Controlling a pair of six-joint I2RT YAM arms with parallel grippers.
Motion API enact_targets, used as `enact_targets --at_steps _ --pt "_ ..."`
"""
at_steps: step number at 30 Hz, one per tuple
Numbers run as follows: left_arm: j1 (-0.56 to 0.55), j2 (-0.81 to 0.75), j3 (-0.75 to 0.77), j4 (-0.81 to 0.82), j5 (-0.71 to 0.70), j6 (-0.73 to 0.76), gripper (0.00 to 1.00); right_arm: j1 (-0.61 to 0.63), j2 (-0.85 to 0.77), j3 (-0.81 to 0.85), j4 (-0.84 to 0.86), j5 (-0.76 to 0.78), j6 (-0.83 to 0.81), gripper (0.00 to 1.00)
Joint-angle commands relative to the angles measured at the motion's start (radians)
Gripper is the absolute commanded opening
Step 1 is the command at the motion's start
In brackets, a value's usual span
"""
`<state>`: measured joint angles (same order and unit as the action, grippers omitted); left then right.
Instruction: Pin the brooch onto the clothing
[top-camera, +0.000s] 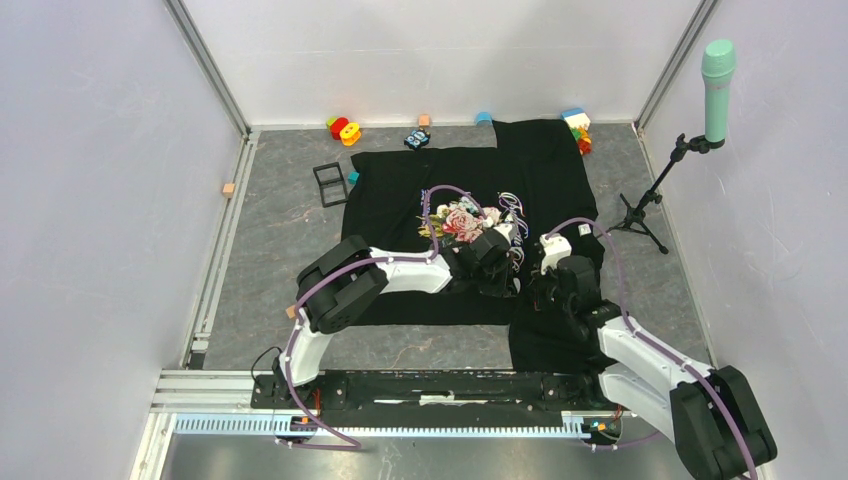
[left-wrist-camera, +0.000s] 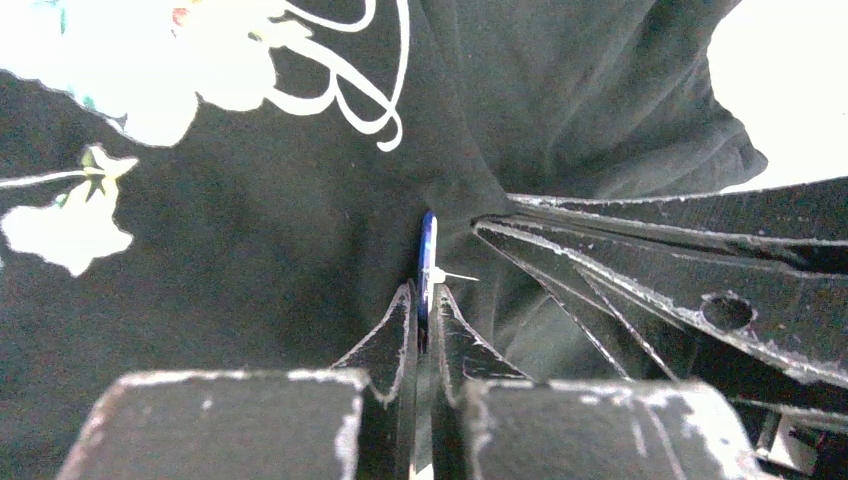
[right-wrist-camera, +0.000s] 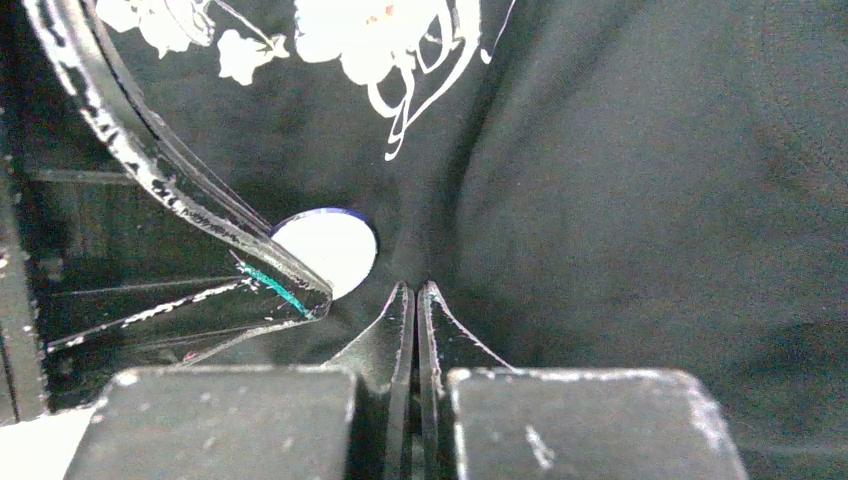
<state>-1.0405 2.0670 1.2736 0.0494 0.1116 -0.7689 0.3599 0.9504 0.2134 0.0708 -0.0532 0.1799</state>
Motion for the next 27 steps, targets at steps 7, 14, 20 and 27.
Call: enact_targets --at_steps 7,14,20,27 --pt "-0.004 0.058 0.103 -0.149 -0.055 0.046 0.02 0.004 -0.131 0.005 0.07 -0.074 -0.014 0.0" --pt "-0.004 0.066 0.115 -0.184 -0.074 0.055 0.02 0.004 -0.173 -0.026 0.075 -0.133 -0.027 0.0" --pt "-0.004 0.07 0.125 -0.187 -0.067 0.055 0.02 0.003 -0.193 -0.033 0.073 -0.181 -0.047 0.0" --pt "-0.004 0.062 0.113 -0.174 -0.067 0.056 0.02 0.004 -0.144 -0.034 0.068 -0.193 -0.058 0.0"
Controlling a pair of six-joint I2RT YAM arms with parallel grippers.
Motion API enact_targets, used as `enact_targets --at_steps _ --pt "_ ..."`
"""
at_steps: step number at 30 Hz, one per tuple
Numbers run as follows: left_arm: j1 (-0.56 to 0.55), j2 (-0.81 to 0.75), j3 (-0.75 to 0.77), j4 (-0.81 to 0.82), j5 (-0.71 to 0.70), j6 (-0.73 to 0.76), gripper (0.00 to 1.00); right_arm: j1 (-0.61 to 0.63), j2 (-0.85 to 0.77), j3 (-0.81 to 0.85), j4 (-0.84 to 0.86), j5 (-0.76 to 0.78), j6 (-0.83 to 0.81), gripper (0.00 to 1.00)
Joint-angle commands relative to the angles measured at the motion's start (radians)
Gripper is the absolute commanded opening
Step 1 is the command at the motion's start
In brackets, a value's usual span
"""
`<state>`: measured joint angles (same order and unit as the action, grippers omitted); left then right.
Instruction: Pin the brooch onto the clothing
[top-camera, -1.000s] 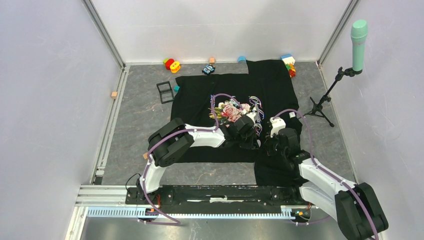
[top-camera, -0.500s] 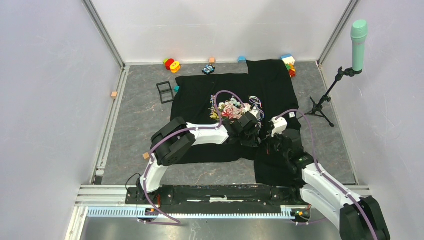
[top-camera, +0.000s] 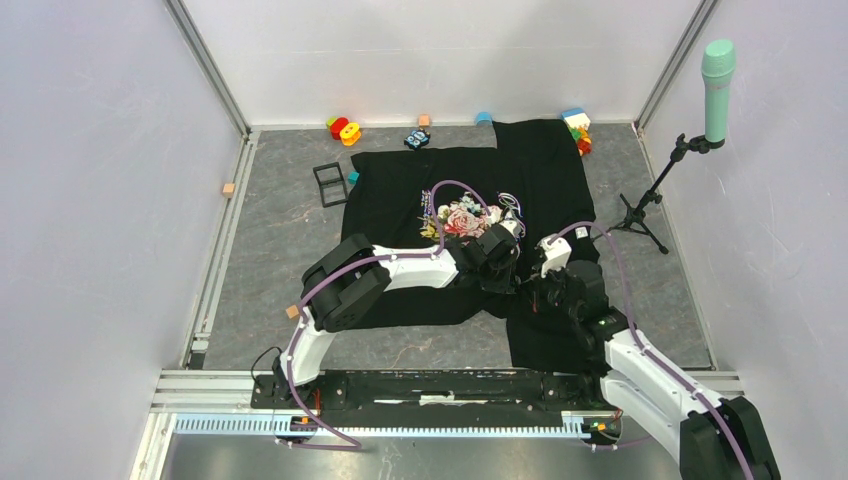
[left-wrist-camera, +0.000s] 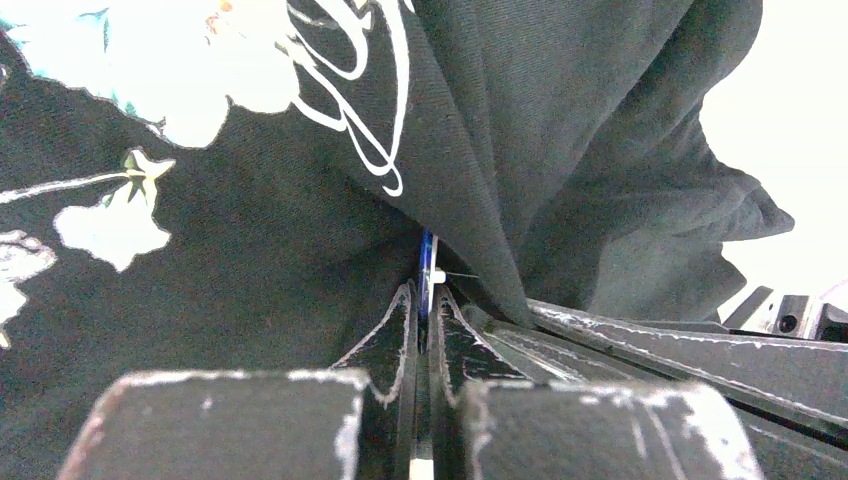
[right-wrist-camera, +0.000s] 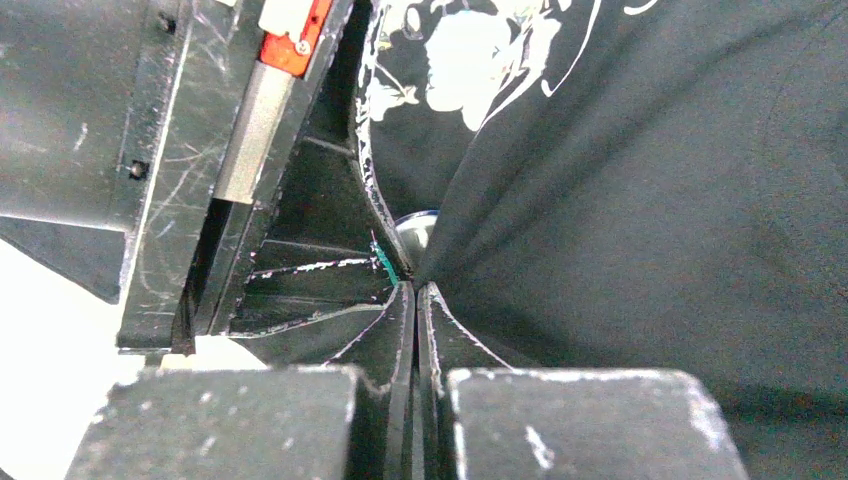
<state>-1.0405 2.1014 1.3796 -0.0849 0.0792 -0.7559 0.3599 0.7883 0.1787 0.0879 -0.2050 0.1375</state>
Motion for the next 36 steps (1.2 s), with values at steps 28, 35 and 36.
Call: enact_targets --at_steps 28,35,36 --pt "0.005 -0.078 -0.245 0.479 0.131 -0.014 0.02 0.004 0.142 -0.05 0.082 0.001 0.045 0.0" --pt "0.011 -0.097 -0.281 0.582 0.178 -0.005 0.02 0.004 0.142 -0.051 0.082 -0.012 0.048 0.0" --pt "0.014 -0.099 -0.285 0.59 0.184 -0.001 0.02 0.004 0.137 -0.051 0.081 -0.016 0.05 0.0"
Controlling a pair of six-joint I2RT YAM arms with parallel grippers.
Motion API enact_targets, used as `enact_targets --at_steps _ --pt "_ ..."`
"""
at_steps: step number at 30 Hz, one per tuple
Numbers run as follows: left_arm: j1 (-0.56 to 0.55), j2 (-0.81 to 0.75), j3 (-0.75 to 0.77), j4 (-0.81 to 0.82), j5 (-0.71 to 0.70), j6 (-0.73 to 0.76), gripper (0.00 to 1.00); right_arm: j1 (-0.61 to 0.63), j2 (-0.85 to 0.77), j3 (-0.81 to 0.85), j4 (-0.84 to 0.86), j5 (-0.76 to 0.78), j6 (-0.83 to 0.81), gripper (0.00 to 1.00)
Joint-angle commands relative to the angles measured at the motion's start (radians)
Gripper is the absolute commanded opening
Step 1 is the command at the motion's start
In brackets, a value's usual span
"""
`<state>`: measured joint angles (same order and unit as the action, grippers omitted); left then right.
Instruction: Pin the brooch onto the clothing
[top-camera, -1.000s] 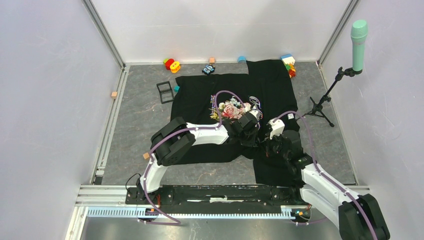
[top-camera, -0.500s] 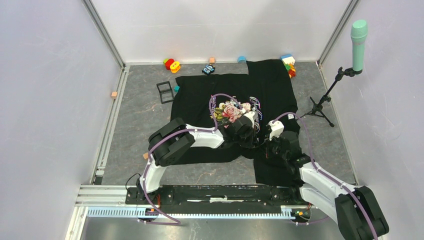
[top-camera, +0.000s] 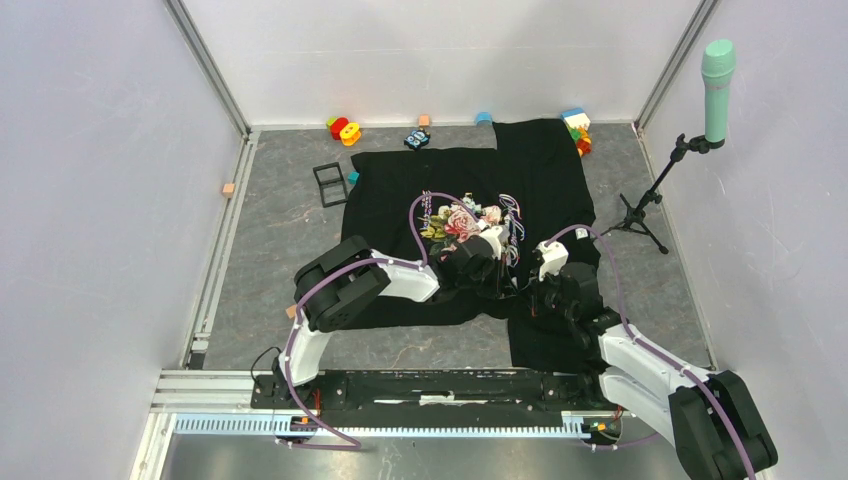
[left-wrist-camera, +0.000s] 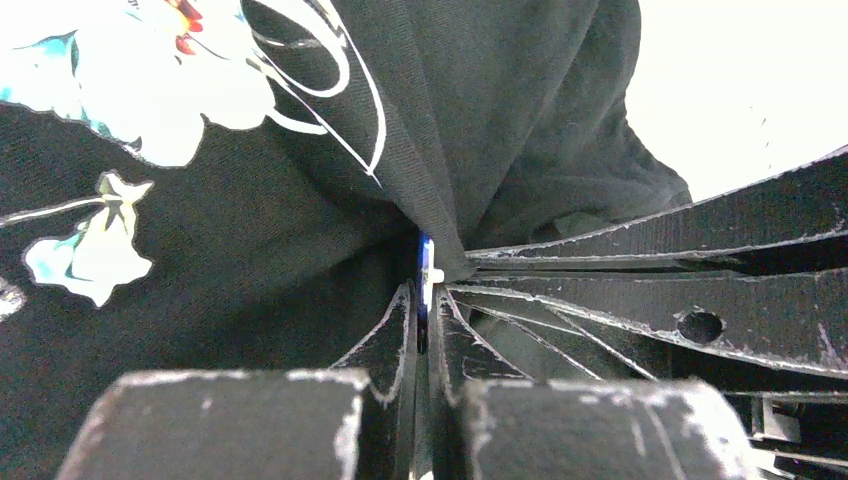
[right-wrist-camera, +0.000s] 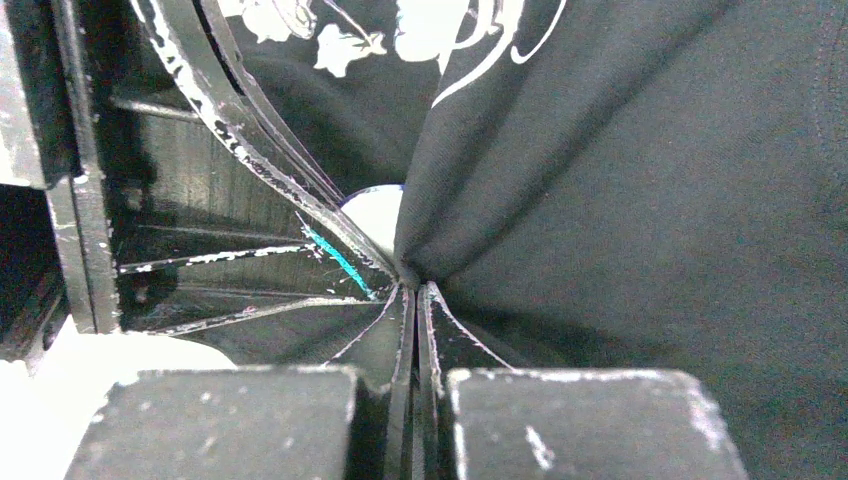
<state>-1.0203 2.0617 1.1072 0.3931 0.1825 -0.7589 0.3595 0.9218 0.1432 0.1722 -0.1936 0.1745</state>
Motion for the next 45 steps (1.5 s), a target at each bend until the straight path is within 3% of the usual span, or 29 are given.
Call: enact_targets --at_steps 1,20,28,37,41,45 --pt "-0.002 -0.061 -0.017 0.125 0.093 0.002 0.02 0.004 0.001 -0.016 -0.003 -0.03 0.013 0.0" --pt "0.065 -0.074 -0.06 0.263 0.308 0.082 0.02 0.004 -0.02 -0.001 -0.047 -0.144 0.003 0.0" --pt "0.109 -0.103 -0.123 0.269 0.405 0.118 0.02 0.004 -0.133 0.055 -0.146 -0.142 0.002 0.22" --pt "0.172 -0.131 -0.25 0.291 0.584 0.16 0.02 0.006 -0.277 0.167 -0.296 -0.241 -0.061 0.49" --pt "0.177 -0.153 -0.3 0.298 0.649 0.174 0.02 0.004 -0.313 0.147 -0.213 -0.341 -0.055 0.61" --pt "0.178 -0.184 -0.355 0.326 0.695 0.171 0.02 0.005 -0.29 0.078 -0.049 -0.464 -0.011 0.65"
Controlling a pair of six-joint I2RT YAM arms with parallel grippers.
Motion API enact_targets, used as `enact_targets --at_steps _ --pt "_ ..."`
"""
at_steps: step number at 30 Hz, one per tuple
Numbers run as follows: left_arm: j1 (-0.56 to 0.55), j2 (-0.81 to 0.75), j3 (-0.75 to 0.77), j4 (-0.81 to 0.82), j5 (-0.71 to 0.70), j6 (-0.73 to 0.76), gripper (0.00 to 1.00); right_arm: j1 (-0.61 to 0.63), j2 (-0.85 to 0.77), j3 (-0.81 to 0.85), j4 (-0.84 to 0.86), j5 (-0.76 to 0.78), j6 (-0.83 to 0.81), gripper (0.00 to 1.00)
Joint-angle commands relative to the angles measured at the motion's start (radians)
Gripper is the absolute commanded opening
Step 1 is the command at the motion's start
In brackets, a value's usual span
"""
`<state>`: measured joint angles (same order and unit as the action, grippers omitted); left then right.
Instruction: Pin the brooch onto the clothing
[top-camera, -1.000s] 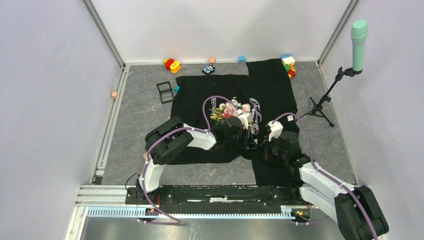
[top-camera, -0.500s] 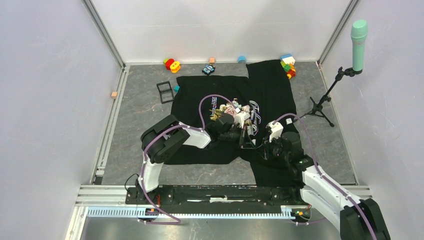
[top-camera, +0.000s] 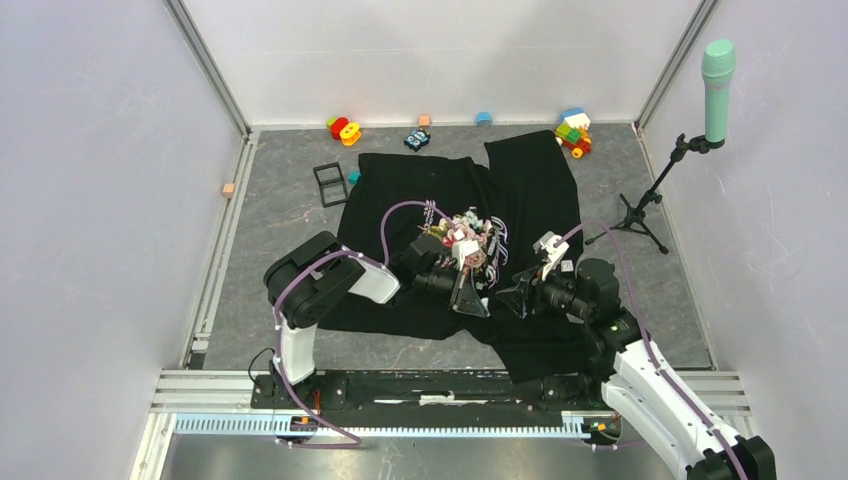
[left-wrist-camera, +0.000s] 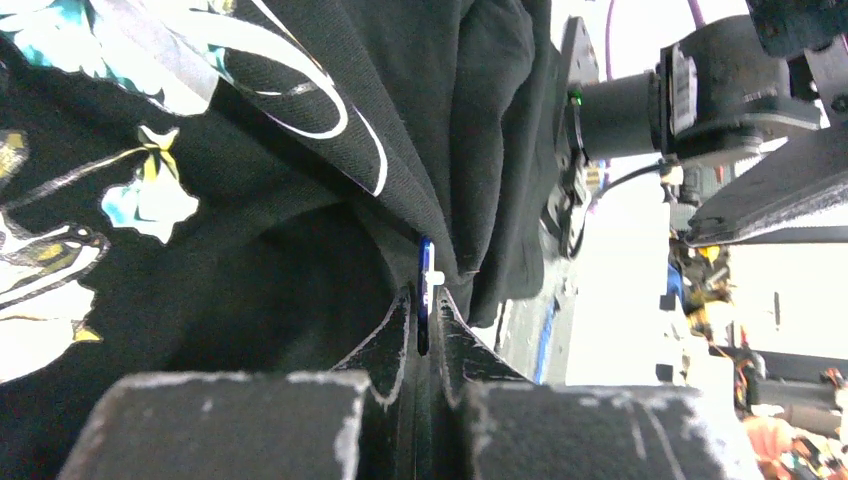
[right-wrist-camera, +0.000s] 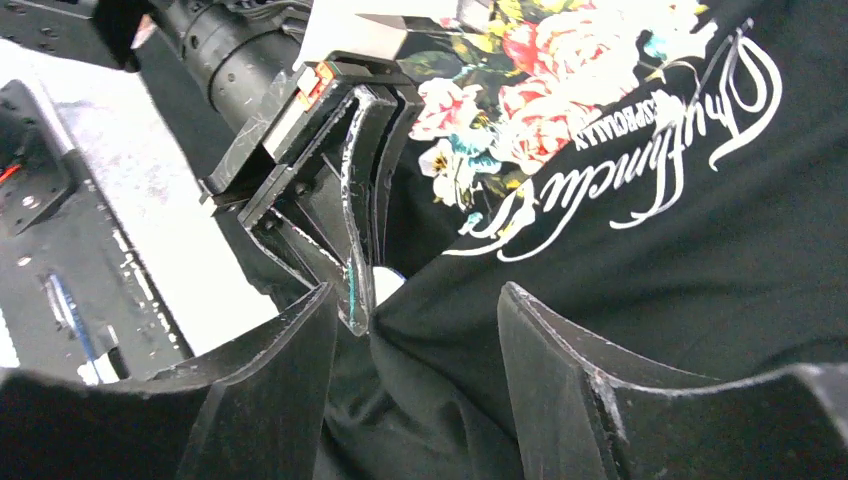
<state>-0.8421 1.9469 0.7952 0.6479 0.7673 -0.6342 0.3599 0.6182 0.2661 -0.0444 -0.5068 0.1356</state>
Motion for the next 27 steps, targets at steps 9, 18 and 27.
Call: enact_targets --at_steps 9,18,27 --pt "0.001 -0.095 -0.122 0.226 0.199 -0.043 0.02 0.008 0.105 -0.126 0.347 -0.338 0.081 0.68" --pt "0.001 -0.066 -0.163 0.402 0.245 -0.146 0.02 0.011 0.108 -0.181 0.41 -0.385 0.125 0.68" --pt "0.003 -0.087 -0.184 0.424 0.27 -0.147 0.02 0.012 0.124 -0.2 0.453 -0.432 0.163 0.65"
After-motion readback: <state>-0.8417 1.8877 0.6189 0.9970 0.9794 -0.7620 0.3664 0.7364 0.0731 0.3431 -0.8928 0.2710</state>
